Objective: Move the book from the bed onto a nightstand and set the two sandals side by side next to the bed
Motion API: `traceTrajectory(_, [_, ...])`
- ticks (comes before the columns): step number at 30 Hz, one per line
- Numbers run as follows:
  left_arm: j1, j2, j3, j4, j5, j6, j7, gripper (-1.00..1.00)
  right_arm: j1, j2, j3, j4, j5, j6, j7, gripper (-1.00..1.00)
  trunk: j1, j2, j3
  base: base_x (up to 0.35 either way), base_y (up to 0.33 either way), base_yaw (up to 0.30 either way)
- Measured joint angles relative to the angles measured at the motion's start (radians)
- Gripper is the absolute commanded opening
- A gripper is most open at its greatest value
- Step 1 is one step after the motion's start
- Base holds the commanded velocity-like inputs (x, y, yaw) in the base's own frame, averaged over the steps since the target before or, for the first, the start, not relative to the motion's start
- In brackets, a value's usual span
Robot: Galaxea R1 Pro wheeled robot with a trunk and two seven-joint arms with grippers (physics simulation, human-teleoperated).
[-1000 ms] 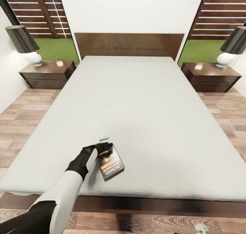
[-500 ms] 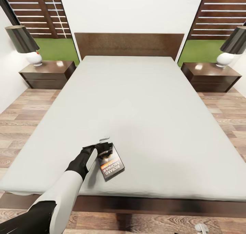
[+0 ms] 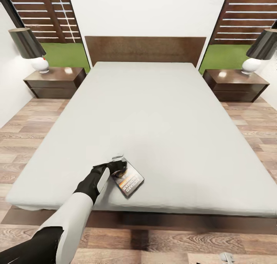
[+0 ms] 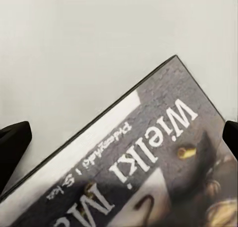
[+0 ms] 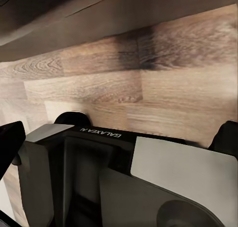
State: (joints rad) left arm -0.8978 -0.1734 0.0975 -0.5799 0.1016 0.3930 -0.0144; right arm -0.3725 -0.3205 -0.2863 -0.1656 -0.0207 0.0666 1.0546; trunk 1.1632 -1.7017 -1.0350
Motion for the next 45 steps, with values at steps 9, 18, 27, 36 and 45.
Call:
traceTrajectory(9, [0.0,0.0,0.0,0.0,-0.001,0.0,0.0,1.0,0.0,0.0,0.0,0.0,0.0,0.0,0.0,1.0,0.0,0.0,0.0,-0.016,0.0,0.0])
traceTrajectory(18, [0.0,0.0,0.001,0.001,0.001,0.004,0.002,1.0,0.0,0.0,0.0,0.0,0.0,0.0,0.0,1.0,-0.004,0.007,0.003,0.0,0.0,0.0])
traceTrajectory(27, [0.001,0.0,0.001,0.002,0.0,0.005,0.003,1.0,0.0,0.0,0.0,0.0,0.0,0.0,0.0,1.0,-0.012,0.021,0.009,0.0,0.0,0.0])
traceTrajectory(36, [0.001,0.0,0.001,0.002,0.001,0.005,0.003,1.0,0.0,0.0,0.0,0.0,0.0,0.0,0.0,1.0,-0.012,0.021,0.009,0.0,0.0,0.0])
traceTrajectory(45, [0.001,0.0,0.001,0.002,0.0,0.005,0.003,1.0,0.0,0.0,0.0,0.0,0.0,0.0,0.0,1.0,-0.027,0.049,0.022,0.0,0.0,0.0])
